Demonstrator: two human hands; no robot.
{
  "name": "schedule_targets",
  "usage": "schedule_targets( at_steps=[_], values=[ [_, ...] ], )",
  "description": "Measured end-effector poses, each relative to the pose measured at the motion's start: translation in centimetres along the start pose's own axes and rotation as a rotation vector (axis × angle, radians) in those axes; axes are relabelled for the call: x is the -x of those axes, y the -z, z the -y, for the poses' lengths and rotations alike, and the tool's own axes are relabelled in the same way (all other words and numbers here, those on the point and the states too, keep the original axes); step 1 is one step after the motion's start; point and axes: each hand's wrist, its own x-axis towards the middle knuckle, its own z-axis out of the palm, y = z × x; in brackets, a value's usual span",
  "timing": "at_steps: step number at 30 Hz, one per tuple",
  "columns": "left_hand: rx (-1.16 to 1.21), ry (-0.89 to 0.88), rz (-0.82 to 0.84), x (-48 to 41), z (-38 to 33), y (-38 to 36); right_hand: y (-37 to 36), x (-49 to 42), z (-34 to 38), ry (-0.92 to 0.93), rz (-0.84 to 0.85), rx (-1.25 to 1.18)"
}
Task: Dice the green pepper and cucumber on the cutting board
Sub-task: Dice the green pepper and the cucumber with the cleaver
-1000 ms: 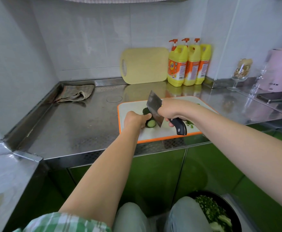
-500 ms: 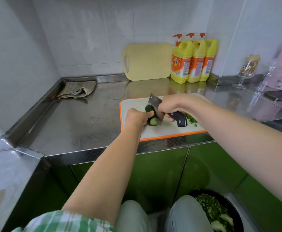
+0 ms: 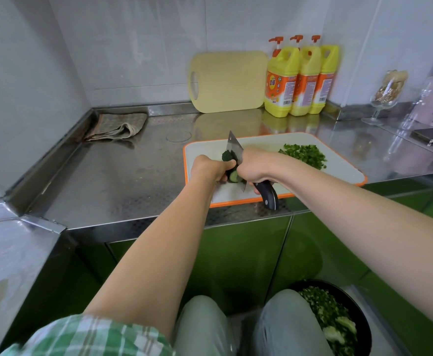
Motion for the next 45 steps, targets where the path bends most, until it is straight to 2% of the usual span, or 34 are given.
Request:
schedule_targets(
  at_steps=[10, 17, 21, 29, 35, 38, 41, 45],
  values=[
    [0.051, -0.022, -0.006, 0.8, 0.0, 0.0, -1.0, 0.2, -0.1, 0.003, -0.069, 0.052],
    [0.056, -0.044, -0.012, 0.7, -0.2, -0.2, 0.7, 1.4, -0.5, 0.001, 0.063, 0.086],
    [0.071, -0.027, 0.020, 0.5, -0.5, 0.1, 0.1, 0.8, -0.6, 0.018, 0.009, 0.135],
    [0.010, -0.073, 0.015, 1.0, -0.2, 0.3, -0.8, -0.5, -0.5, 0.034, -0.082, 0.079],
    [-0.200, -0.153, -0.081, 1.5, -0.3, 0.7, -1.3, -1.4, 0.8, 0.050, -0.105, 0.347],
    [-0.216, -0.146, -0.083, 1.8, -0.1, 0.8, -1.4, -2.2, 1.2, 0.056, -0.107, 0.404],
    [-0.254, -0.153, -0.097, 1.8, 0.1, 1.1, -0.9, -2.0, 0.8, 0.064, -0.088, 0.335],
    [-0.359, -0.193, -0.181, 1.6, 0.4, 1.7, -1.0, -2.3, -1.1, 0.038, -0.100, 0.000]
  ],
)
